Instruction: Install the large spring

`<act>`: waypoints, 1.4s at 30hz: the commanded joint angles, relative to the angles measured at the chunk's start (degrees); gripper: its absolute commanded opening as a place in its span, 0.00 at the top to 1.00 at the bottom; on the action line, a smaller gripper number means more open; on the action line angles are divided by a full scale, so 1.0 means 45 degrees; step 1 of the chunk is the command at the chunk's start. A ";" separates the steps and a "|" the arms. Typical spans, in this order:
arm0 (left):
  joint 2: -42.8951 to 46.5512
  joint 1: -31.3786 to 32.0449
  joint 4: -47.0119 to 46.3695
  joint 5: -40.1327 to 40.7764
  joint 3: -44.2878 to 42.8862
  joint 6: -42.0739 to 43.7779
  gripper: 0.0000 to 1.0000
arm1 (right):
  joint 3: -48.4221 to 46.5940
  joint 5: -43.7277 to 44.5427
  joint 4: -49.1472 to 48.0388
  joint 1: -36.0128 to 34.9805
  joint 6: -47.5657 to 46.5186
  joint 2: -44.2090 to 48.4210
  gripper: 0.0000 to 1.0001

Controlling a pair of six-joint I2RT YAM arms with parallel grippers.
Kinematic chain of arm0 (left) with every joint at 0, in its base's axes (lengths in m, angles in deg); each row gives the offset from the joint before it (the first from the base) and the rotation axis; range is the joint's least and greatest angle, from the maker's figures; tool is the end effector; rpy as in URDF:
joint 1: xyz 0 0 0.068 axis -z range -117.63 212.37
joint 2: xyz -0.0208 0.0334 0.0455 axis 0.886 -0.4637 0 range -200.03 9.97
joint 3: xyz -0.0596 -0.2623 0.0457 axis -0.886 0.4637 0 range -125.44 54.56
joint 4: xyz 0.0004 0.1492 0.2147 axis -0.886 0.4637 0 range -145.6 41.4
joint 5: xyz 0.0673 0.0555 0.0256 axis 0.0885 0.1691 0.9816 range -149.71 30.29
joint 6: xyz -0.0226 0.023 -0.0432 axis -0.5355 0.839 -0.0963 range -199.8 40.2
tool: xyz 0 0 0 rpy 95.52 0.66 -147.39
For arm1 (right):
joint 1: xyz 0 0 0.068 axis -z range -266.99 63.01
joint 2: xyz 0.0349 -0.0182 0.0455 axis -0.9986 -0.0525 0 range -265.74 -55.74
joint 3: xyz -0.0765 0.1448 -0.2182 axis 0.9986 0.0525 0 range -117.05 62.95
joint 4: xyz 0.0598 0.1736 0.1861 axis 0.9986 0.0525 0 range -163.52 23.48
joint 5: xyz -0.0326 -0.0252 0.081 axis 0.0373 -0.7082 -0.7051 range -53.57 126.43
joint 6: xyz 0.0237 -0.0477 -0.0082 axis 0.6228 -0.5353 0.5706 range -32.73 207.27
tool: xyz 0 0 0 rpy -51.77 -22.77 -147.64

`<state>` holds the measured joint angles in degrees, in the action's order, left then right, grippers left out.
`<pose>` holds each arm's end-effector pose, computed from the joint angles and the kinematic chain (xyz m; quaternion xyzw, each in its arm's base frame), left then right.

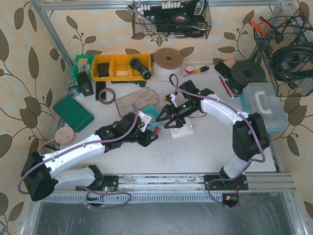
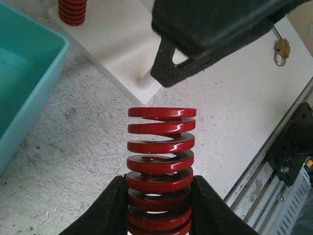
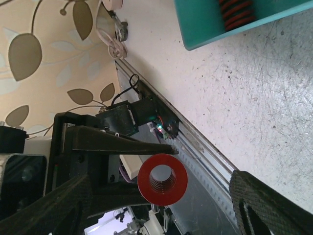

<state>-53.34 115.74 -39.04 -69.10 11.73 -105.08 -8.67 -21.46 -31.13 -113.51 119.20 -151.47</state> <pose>0.1379 -0.1952 0.2541 0.2519 0.8566 -0.3382 0.2974 0.2831 0.1751 0.2457 0.0580 -0.8604 -0.5005 0.0758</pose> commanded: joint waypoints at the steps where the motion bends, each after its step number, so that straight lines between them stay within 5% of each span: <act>1: 0.0239 0.0114 -0.0452 0.0231 -0.0352 0.0363 1.00 | -0.0368 -0.0836 0.0008 -0.0189 -0.0402 -0.0375 0.24; 27: 0.0300 0.0129 -0.0488 0.0347 -0.0271 0.0349 1.00 | -0.0497 -0.0977 -0.0182 -0.0735 -0.0356 -0.1026 0.57; 42: 0.0067 0.0132 -0.0401 0.0415 -0.0392 0.0318 1.00 | -0.0464 -0.1042 -0.0191 -0.0867 -0.0356 -0.1001 0.57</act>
<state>-53.32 115.76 -39.04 -67.50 11.73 -105.08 -8.97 -24.72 -31.70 -117.01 117.71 -155.38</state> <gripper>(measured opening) 0.318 0.431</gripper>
